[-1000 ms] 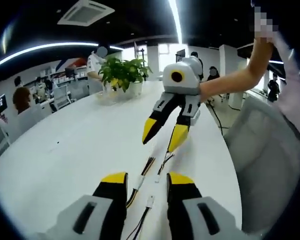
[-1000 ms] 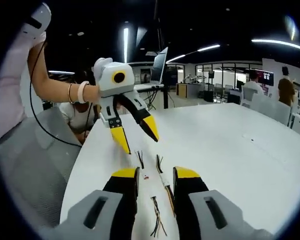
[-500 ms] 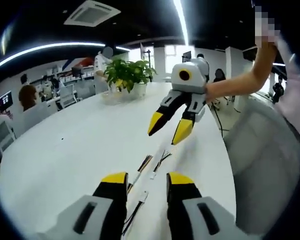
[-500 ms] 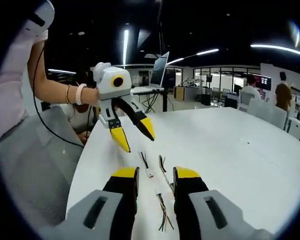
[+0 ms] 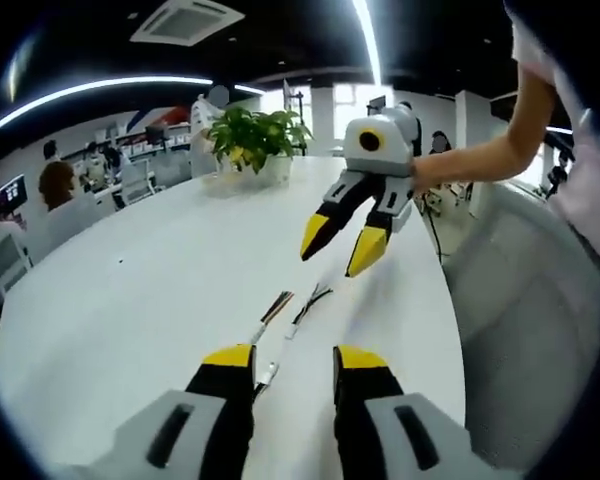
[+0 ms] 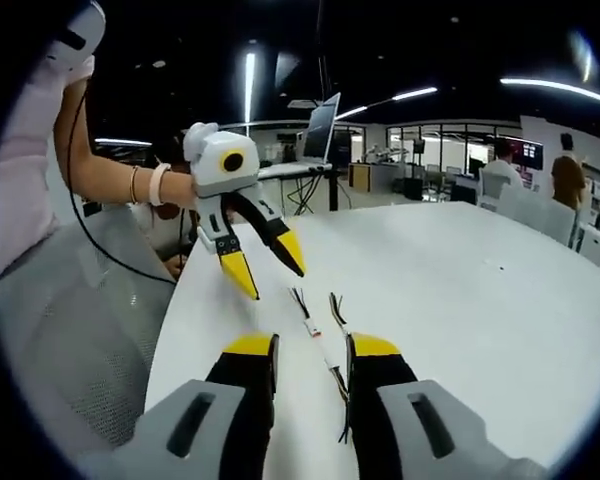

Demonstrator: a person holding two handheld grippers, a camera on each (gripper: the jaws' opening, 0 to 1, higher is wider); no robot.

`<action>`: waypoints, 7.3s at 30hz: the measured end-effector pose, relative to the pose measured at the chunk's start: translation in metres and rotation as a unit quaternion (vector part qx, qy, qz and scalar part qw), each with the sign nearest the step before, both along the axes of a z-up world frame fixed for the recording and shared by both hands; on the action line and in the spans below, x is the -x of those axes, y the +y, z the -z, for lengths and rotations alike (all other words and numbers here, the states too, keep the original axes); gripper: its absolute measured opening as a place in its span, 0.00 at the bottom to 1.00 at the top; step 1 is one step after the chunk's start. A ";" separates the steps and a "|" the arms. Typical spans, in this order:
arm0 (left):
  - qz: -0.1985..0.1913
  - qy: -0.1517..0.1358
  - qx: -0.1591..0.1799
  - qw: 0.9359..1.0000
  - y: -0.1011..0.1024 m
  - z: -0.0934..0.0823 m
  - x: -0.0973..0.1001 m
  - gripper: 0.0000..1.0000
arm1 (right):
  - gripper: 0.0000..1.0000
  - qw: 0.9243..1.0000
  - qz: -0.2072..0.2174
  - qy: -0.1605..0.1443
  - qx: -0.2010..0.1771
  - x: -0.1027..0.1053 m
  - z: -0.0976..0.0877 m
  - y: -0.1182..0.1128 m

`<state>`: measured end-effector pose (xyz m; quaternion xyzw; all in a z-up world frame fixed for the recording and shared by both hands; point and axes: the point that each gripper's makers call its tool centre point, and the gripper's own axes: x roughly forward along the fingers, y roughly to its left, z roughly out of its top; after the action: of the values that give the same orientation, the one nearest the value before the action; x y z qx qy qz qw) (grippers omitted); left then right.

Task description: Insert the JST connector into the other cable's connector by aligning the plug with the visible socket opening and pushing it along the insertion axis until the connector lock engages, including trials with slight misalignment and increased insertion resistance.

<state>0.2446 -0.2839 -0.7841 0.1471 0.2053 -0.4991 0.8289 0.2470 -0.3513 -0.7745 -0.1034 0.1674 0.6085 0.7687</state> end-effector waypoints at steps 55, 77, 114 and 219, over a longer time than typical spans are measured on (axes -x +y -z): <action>0.050 0.023 -0.037 0.998 0.002 0.060 -0.025 0.05 | 0.09 0.996 -0.043 -0.019 0.074 -0.022 0.073 0.024; 0.085 0.019 -0.041 0.995 -0.001 0.060 -0.018 0.00 | 0.03 0.996 -0.048 -0.010 0.075 -0.020 0.072 0.022; 0.115 0.039 -0.038 0.992 -0.024 0.026 -0.007 0.00 | 0.03 0.995 -0.042 -0.037 0.077 -0.005 0.033 0.033; 0.179 0.009 -0.136 0.974 -0.034 0.062 -0.027 0.00 | 0.04 0.996 -0.033 0.005 0.084 -0.018 0.070 0.035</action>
<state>0.2717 -0.3181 -0.8464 0.2882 0.2488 -0.6078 0.6968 0.2652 -0.3162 -0.8441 -0.1698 0.2187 0.6175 0.7362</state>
